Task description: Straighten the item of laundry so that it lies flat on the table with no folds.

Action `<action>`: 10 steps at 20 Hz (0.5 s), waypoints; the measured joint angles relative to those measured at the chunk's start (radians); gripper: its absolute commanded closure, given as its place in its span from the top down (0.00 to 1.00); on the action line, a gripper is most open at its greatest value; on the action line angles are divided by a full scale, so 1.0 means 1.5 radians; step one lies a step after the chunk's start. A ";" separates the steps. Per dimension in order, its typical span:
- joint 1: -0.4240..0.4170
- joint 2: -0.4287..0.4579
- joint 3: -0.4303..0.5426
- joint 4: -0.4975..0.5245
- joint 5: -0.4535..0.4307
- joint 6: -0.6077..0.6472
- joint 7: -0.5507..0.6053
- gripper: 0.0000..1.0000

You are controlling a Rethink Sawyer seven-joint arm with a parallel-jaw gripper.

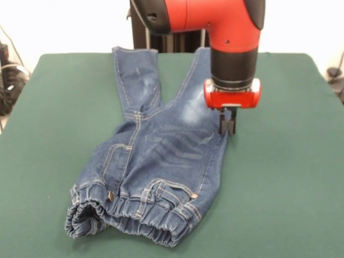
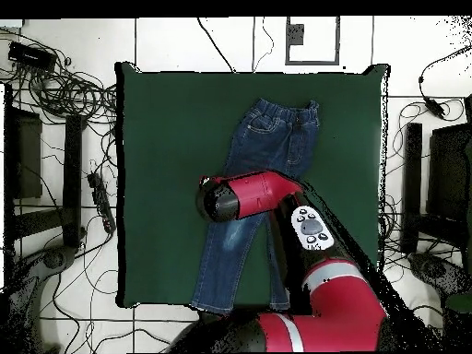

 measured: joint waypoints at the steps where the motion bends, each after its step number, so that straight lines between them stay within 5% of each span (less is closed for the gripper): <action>1: -0.004 -0.006 0.002 0.010 0.000 -0.010 0.000 0.00; 10: -0.014 -0.033 0.017 0.049 0.000 -0.033 0.000 0.00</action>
